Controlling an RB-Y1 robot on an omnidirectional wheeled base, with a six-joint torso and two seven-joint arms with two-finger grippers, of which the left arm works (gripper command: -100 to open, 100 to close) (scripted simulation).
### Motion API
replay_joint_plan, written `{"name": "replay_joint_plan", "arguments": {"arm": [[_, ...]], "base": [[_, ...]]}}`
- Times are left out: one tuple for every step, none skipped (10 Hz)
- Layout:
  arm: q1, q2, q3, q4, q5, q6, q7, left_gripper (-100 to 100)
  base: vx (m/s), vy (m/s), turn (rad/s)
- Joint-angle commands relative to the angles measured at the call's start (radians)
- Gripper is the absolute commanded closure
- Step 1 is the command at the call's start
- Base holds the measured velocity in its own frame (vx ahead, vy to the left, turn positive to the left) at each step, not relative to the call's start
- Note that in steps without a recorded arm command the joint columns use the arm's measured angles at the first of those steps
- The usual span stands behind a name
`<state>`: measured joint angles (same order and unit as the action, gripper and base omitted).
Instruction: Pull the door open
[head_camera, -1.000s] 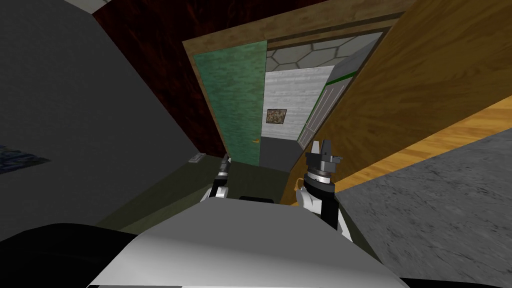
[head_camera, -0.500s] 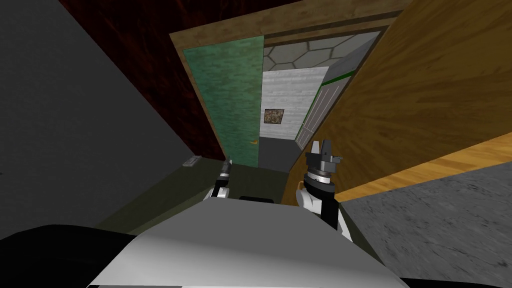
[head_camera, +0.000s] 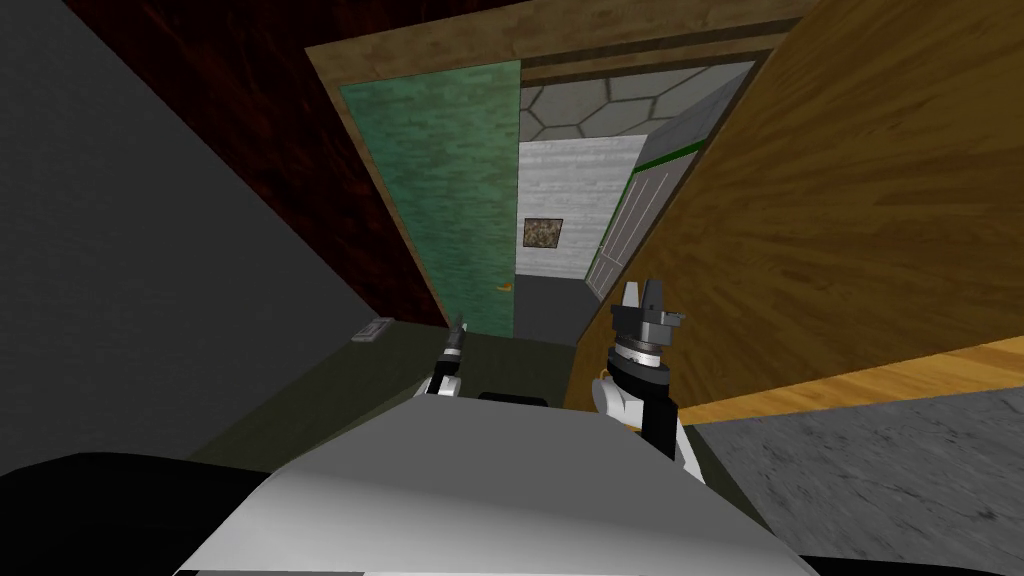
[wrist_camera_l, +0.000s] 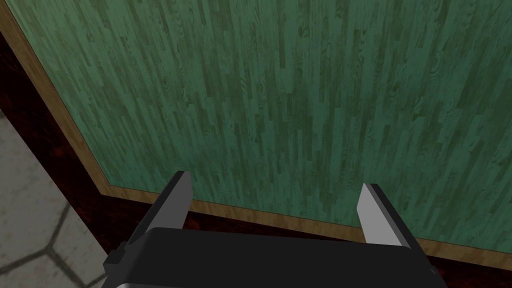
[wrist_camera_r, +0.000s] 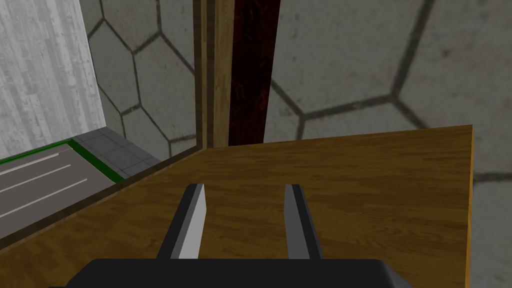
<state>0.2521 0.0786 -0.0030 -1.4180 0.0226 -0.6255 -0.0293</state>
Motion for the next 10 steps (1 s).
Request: {"name": "replay_joint_plan", "arguments": {"arm": [[-0.016, -0.006, -0.003, 0.041, 0.000, -0.008, -0.004, -100], [-0.024, -0.008, -0.004, 0.064, 0.001, -0.013, -0.006, -100], [-0.032, -0.010, -0.005, 0.087, 0.002, -0.018, -0.007, -100], [-0.040, -0.012, -0.006, 0.109, 0.003, -0.022, -0.008, -100], [-0.047, -0.015, -0.007, 0.130, 0.003, -0.027, -0.010, -100], [-0.055, -0.018, -0.008, 0.151, 0.004, -0.031, -0.011, -100], [-0.062, -0.021, -0.009, 0.173, 0.005, -0.035, -0.012, -100], [-0.070, -0.023, -0.011, 0.194, 0.006, -0.040, -0.013, -100], [-0.077, -0.027, -0.012, 0.214, 0.006, -0.044, -0.015, -100], [-0.084, -0.031, -0.013, 0.234, 0.007, -0.048, -0.016, -100]], "base": [[0.085, 0.014, -0.075], [0.082, 0.010, -0.071], [0.092, 0.021, -0.077], [0.100, 0.016, -0.069], [0.100, 0.014, -0.064], [0.088, 0.013, -0.059], [0.091, 0.017, -0.067], [0.090, 0.008, -0.067], [0.096, 0.002, -0.070], [0.104, 0.027, -0.046]]}}
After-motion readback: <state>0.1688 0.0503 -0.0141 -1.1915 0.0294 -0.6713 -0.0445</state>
